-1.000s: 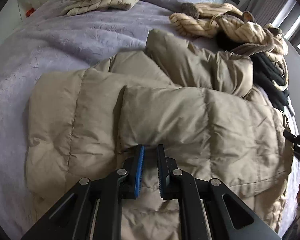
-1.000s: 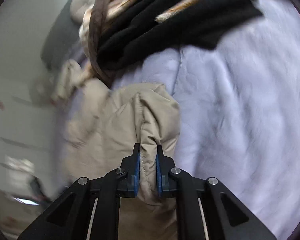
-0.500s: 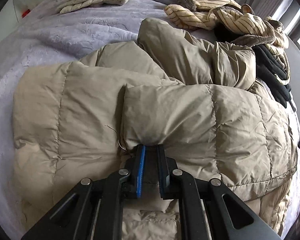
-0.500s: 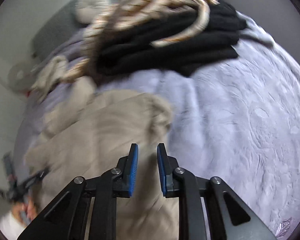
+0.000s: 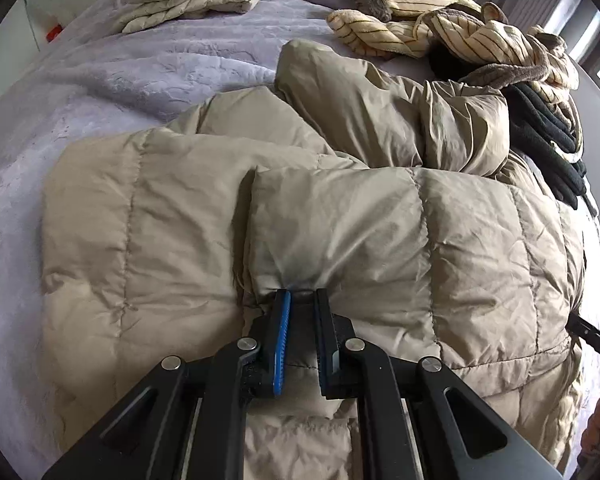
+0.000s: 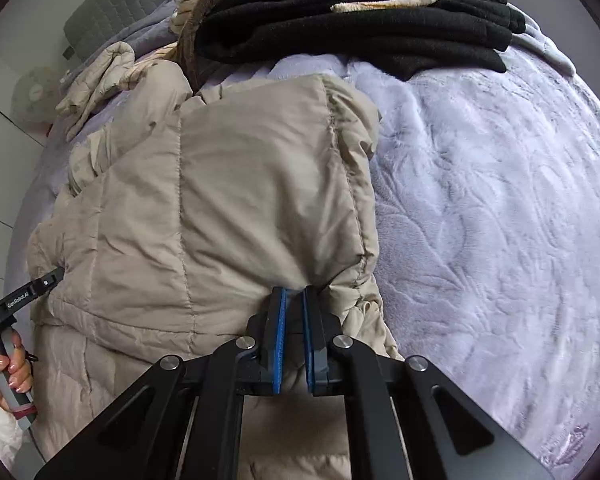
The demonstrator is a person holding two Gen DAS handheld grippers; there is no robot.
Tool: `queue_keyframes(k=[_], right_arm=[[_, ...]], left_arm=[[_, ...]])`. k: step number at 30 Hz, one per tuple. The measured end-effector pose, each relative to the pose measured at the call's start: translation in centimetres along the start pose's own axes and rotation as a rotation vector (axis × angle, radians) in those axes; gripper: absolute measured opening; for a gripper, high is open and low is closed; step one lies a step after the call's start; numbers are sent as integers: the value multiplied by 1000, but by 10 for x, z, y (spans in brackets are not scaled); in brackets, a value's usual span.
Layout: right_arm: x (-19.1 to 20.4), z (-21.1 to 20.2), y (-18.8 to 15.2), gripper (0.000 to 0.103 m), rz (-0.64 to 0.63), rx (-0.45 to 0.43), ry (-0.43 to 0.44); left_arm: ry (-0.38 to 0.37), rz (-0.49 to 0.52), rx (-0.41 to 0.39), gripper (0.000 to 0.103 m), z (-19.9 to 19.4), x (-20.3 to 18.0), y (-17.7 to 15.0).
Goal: Fold large clothes
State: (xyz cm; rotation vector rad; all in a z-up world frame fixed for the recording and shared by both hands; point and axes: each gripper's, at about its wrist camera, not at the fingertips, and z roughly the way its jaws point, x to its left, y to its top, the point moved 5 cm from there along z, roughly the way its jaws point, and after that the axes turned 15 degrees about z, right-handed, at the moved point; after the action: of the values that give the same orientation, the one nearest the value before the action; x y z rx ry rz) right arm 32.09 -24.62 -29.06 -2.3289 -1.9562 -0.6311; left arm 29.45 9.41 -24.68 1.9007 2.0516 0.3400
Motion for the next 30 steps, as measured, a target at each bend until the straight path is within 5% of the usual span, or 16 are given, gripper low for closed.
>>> queue_keyframes(k=[14, 19, 20, 22, 30], right_arm=[[0, -37, -27, 12, 65, 27, 44], [-5, -39, -38, 38, 75, 41, 46], [-6, -40, -40, 40, 75, 42, 50], [-6, -41, -43, 41, 75, 47, 57], [-8, -50, -56, 61, 76, 59, 93]], left_arm=[[105, 41, 15, 13, -42, -9, -12], [146, 53, 12, 14, -47, -14, -25], [151, 45, 9, 18, -48, -14, -28], [165, 21, 6, 103, -49, -11, -33], [253, 18, 15, 102, -65, -14, -49]])
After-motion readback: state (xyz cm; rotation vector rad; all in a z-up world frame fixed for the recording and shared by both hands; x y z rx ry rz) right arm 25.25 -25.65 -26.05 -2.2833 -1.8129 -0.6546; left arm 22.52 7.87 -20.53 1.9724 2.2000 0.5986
